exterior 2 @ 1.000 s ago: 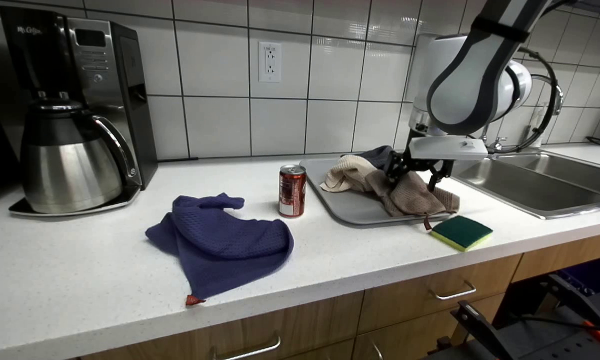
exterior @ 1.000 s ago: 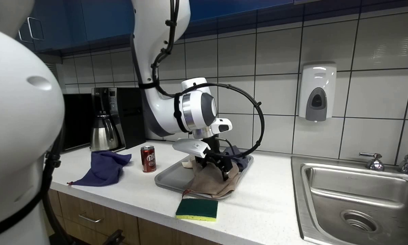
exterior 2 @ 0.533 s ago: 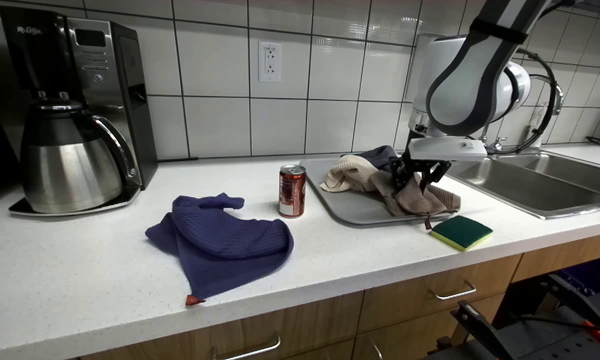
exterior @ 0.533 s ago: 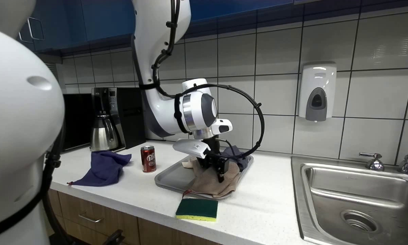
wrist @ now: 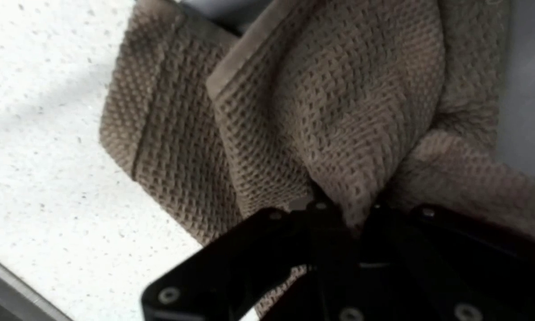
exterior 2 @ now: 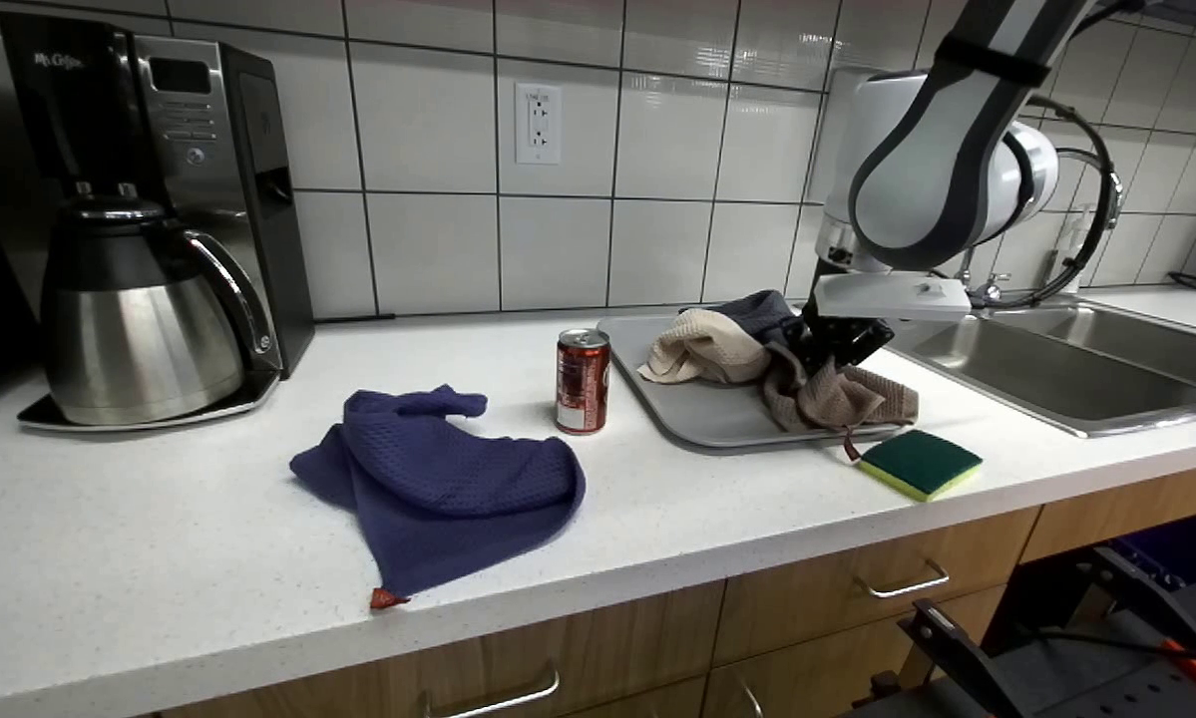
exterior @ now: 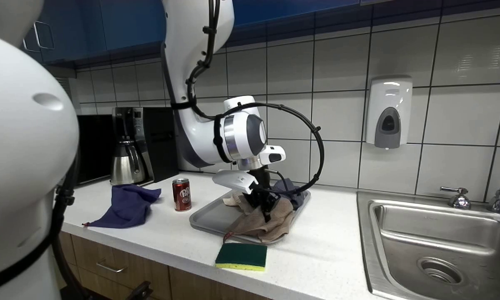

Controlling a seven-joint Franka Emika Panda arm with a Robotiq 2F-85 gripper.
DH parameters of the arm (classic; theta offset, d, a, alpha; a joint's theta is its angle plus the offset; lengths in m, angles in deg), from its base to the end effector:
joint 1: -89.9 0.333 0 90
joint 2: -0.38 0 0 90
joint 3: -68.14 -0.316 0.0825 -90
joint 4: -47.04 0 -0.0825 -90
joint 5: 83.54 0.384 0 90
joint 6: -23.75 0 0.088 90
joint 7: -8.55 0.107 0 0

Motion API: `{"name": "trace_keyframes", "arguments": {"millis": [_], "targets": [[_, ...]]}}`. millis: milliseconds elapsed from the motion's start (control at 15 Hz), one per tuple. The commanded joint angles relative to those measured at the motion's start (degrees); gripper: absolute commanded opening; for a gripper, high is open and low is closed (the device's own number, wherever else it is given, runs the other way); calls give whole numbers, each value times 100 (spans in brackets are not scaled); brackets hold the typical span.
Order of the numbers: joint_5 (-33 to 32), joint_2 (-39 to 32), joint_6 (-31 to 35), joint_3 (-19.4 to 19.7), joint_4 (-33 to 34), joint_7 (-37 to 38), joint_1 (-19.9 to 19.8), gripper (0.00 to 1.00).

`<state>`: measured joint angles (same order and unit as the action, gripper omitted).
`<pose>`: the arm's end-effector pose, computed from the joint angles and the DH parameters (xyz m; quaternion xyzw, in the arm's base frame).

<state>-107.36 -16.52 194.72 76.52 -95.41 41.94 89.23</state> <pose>0.4838 -0.0513 0.1923 0.9795 -0.1609 0.1098 0.0515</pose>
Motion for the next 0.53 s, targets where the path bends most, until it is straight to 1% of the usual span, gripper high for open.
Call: {"name": "trace_keyframes", "arguments": {"millis": [0, 467], "targets": [[42, 205, -108, 6, -46, 0, -33, 2], [26, 649, -72, 39, -214, -45, -85, 2]]}}
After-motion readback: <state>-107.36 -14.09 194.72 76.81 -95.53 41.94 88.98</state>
